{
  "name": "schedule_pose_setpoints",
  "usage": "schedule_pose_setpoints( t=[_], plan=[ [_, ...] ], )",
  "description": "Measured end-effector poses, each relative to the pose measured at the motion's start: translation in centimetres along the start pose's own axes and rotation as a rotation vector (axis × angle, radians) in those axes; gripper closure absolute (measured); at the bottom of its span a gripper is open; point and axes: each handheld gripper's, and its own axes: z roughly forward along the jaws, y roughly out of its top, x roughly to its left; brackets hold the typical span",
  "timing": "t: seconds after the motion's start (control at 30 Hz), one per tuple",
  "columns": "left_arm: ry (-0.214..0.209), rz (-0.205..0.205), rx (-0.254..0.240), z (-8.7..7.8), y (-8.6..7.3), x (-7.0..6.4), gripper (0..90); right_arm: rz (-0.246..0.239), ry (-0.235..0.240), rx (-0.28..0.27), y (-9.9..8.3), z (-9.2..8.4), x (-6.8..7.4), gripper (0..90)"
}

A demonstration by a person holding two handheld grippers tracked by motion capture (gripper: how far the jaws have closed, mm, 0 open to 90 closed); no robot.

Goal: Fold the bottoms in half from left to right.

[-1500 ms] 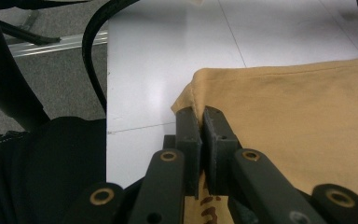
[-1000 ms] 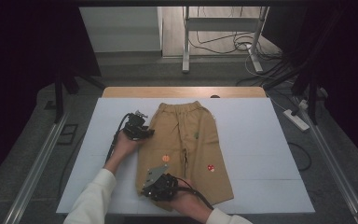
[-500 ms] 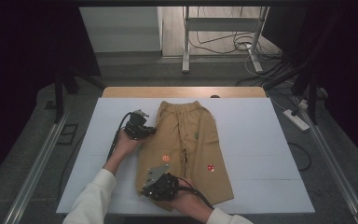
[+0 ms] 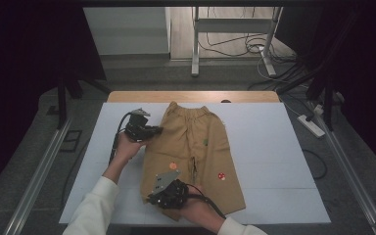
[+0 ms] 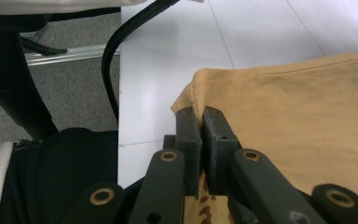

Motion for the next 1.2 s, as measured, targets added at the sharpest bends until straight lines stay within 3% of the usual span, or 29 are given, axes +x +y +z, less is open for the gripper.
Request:
schedule_pose_setpoints(
  t=[0.17,0.33,0.63,0.87,1.07,1.2],
  plan=[
    [-0.007,-0.01,-0.013,-0.4,0.0,0.2,83.9,-0.001,0.0,0.0,0.0,0.0,0.0,85.2],
    [-0.028,-0.014,-0.065,-2.2,0.6,0.0,83.9,-0.011,-0.003,-0.03,0.6,-0.8,0.2,85.2],
    [-0.025,-0.033,-0.035,-1.5,0.2,0.4,83.9,-0.01,-0.008,-0.033,0.8,-1.0,0.2,85.2],
    [-0.028,-0.042,-0.12,-4.1,0.6,0.4,83.9,-0.028,-0.008,-0.089,1.7,-2.2,0.6,85.3],
    [-0.002,-0.035,-0.061,-2.5,0.3,0.4,83.9,-0.004,-0.02,-0.075,1.2,-2.4,0.0,85.3],
    [-0.002,-0.039,-0.064,-2.4,0.2,0.5,83.8,0.01,-0.01,-0.061,0.7,-2.2,-0.2,85.3]
  ],
)
